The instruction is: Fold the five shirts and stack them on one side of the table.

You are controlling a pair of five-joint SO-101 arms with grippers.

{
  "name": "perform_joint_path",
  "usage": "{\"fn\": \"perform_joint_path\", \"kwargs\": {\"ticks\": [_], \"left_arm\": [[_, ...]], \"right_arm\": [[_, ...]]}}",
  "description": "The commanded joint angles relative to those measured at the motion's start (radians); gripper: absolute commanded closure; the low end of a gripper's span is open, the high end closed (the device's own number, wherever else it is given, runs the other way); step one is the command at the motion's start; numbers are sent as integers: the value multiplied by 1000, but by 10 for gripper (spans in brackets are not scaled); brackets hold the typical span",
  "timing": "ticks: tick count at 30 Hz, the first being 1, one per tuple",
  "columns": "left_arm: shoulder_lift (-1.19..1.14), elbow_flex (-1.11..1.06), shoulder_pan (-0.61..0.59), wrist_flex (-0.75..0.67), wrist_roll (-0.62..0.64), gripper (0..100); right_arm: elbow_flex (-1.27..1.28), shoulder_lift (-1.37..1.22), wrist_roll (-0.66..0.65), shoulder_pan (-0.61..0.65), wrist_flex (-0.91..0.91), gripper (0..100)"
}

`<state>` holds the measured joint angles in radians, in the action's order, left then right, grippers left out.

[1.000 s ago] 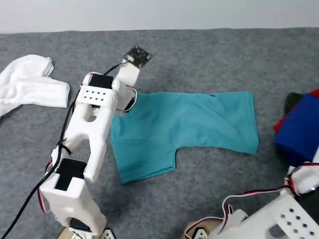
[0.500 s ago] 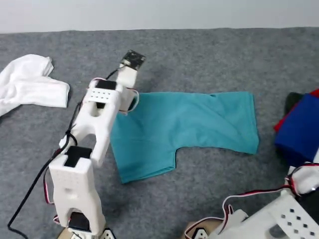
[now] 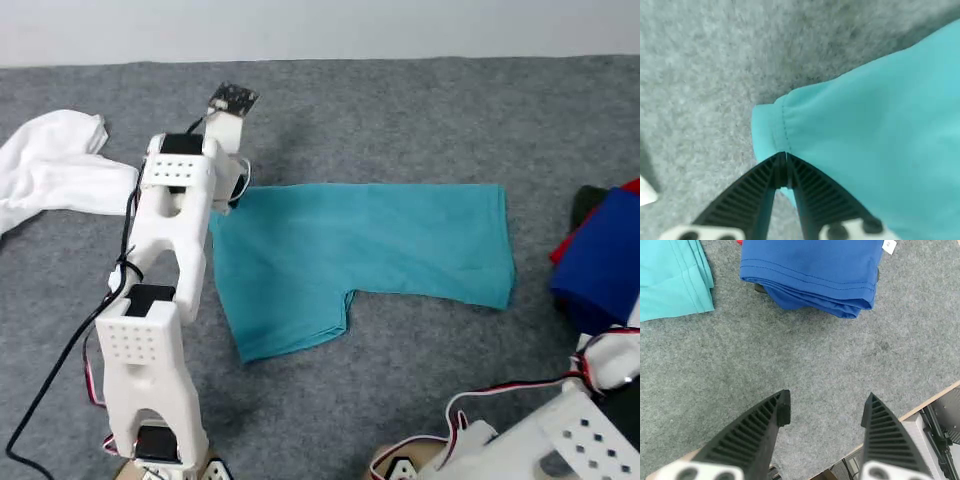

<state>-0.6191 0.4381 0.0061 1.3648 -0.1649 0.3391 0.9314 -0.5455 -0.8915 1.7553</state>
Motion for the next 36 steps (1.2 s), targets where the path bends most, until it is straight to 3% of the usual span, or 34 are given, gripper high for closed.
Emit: {"fn": "perform_joint_path", "kwargs": {"ticks": [1, 7, 10, 21, 25, 31, 36], "left_arm": [[17, 166, 35, 129, 0, 994], [17, 410, 130, 397, -75, 995], [58, 367, 146, 393, -83, 995], [486, -334, 295, 387, -252, 996], [601, -565, 338, 333, -259, 998], [614, -848, 353, 144, -328, 995], [566, -940, 342, 110, -430, 926]], "right_arm": [[-3, 8, -3, 8, 41, 754], [-3, 10, -3, 4, 41, 754], [-3, 10, -3, 4, 42, 754], [-3, 10, -6, 4, 41, 754], [3, 10, -6, 4, 41, 754], [57, 10, -8, 4, 41, 754], [57, 10, -8, 4, 41, 754]]}}
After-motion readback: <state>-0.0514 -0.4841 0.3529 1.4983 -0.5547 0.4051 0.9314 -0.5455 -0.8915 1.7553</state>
